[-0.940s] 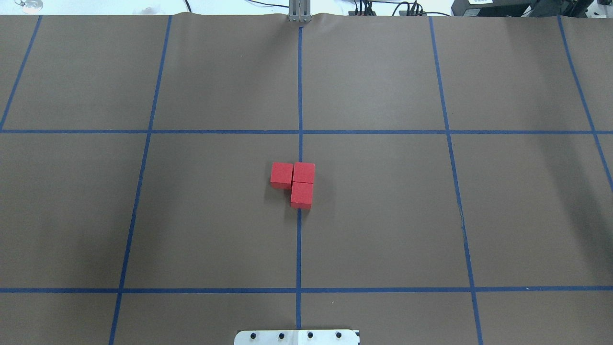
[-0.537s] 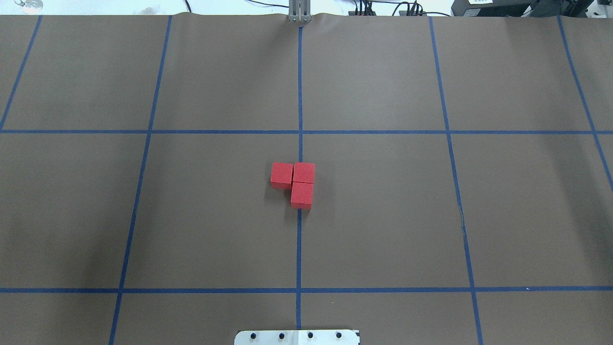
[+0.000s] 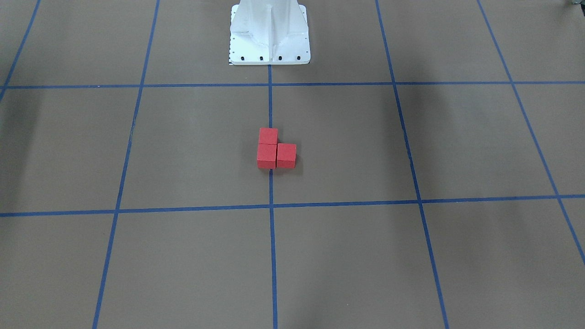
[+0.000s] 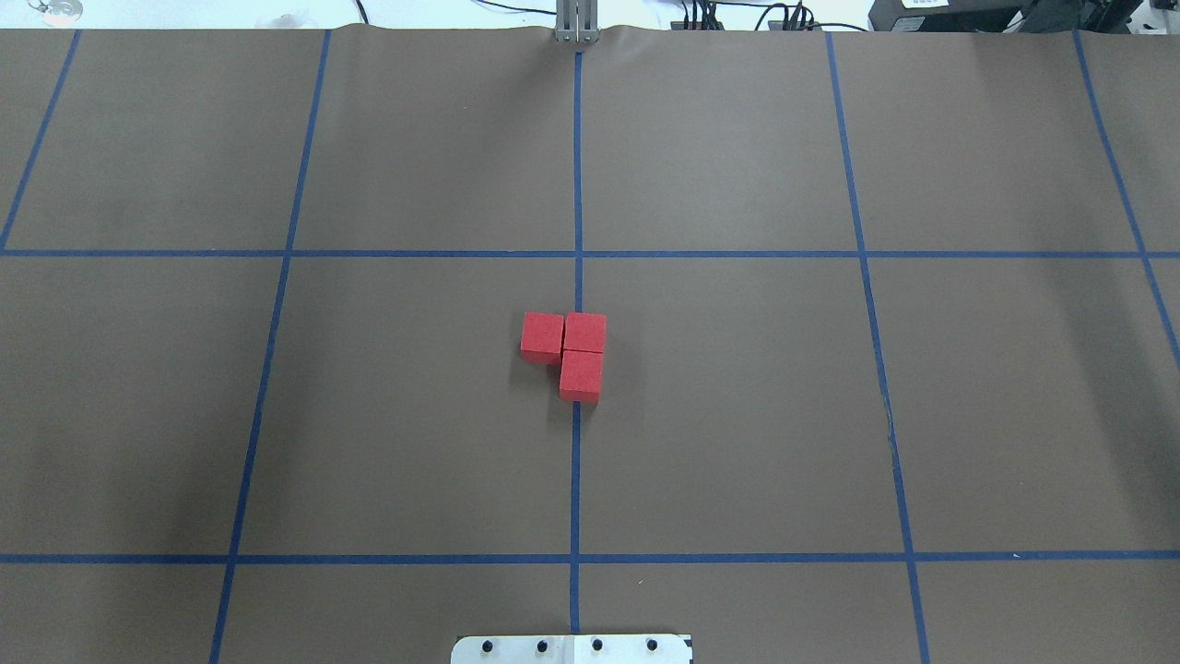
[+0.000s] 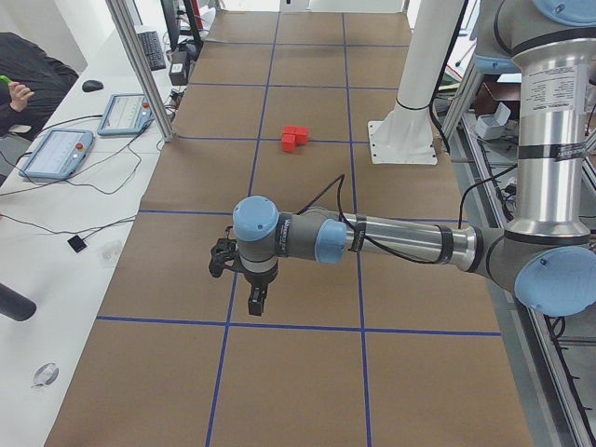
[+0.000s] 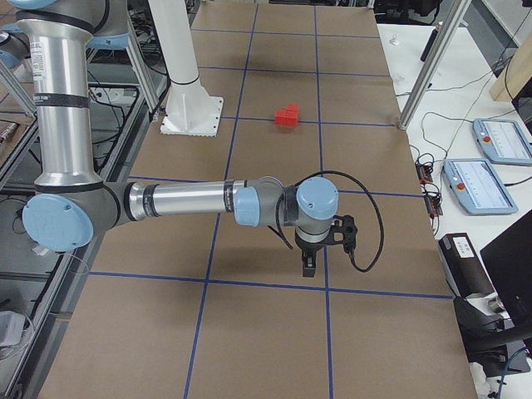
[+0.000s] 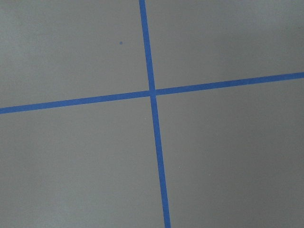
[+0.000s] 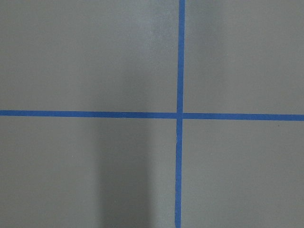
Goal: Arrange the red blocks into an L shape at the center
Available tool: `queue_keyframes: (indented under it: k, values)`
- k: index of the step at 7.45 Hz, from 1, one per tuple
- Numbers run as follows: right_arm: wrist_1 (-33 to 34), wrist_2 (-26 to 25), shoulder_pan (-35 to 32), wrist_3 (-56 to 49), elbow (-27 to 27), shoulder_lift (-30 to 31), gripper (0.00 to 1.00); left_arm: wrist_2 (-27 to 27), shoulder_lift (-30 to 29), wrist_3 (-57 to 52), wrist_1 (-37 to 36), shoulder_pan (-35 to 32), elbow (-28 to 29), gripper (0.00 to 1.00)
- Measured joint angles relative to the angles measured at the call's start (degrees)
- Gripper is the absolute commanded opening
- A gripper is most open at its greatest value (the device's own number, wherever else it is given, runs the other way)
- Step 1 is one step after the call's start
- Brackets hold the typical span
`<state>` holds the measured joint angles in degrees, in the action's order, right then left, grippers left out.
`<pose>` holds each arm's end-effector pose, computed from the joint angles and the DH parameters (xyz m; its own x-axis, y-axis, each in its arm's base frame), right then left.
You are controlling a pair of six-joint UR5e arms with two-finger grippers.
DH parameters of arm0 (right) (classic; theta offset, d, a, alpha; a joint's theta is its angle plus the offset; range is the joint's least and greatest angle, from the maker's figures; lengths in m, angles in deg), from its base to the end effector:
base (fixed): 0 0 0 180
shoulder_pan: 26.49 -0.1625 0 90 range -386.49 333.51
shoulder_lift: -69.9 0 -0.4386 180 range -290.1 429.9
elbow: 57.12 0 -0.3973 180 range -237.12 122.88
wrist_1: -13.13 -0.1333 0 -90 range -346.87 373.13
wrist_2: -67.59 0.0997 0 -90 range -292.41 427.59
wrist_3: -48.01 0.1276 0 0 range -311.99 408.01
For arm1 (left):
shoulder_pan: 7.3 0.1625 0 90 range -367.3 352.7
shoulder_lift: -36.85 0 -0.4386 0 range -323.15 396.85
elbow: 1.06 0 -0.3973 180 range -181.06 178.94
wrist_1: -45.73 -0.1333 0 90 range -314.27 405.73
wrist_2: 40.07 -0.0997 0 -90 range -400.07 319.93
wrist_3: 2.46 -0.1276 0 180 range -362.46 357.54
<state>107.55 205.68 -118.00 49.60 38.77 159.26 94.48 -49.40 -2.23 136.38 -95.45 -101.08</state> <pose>0.0516 -0.5012 0.6374 0.6675 0.0179 0.7444 -0.0449 0.9989 0.0162 -0.0284 -0.4773 0.6350 0.7097 0.1035 -0.6969 -0.0292 0.9926 0.1177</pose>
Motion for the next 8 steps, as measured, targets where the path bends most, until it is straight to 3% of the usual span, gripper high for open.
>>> queue_keyframes:
  k: [3,8]
  values:
    - [4.0,-0.3,-0.1,0.0,1.0,0.0,0.99,0.0,0.0,0.0,0.0,0.0,0.4,1.0]
    - [3.9,-1.1,-0.2,0.1,1.4,-0.1,0.99,0.0,0.0,0.0,0.0,0.1,0.7,1.0]
